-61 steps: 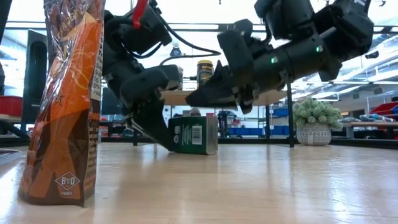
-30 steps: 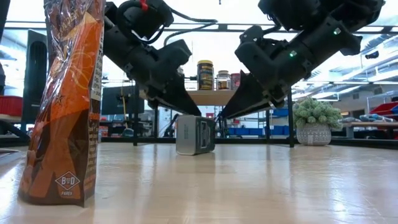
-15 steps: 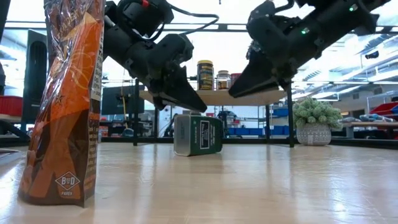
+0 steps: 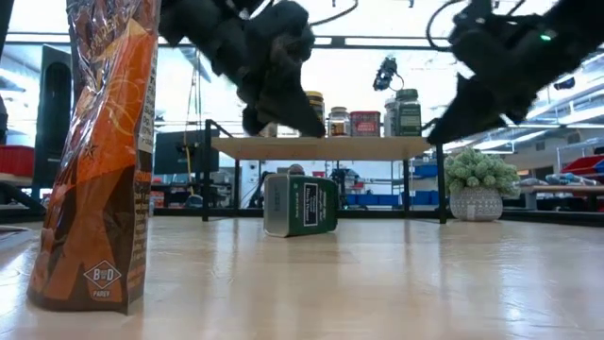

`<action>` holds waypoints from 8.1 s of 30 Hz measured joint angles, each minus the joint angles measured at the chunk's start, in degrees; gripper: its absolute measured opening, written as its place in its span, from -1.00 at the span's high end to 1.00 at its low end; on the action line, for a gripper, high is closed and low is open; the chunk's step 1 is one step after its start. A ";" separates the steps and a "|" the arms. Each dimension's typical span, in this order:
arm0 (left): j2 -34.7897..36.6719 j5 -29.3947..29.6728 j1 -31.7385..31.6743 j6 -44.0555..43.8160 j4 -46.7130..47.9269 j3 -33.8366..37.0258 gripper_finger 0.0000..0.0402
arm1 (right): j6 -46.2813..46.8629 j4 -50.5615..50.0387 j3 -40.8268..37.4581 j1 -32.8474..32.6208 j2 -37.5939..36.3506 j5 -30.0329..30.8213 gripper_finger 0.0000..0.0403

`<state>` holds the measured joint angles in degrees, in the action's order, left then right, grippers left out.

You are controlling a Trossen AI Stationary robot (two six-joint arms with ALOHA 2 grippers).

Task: Shelf spices
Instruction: Put the green seasoning can on the shelf aligned with the other red seasoning can

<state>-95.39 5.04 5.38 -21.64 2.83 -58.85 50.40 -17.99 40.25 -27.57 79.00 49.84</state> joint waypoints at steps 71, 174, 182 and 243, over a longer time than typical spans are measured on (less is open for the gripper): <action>-0.52 8.78 0.36 -1.93 3.71 -11.02 -0.04 | 4.91 0.32 -5.22 -3.91 -1.42 0.46 0.60; -0.04 15.77 5.03 -0.70 9.62 -11.02 0.51 | -1.17 1.84 -3.03 -6.20 -10.63 -2.00 0.60; 0.91 20.72 8.32 8.67 -7.69 -6.89 0.51 | -1.56 2.07 -3.01 -8.91 -11.67 2.04 0.60; 0.52 -0.48 5.03 10.44 -59.05 15.26 0.51 | -33.58 35.78 -3.01 4.31 -14.90 -21.16 -0.30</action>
<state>-94.87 4.56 10.41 -11.20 -56.23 -43.59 16.81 17.79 37.23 -23.26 64.10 28.69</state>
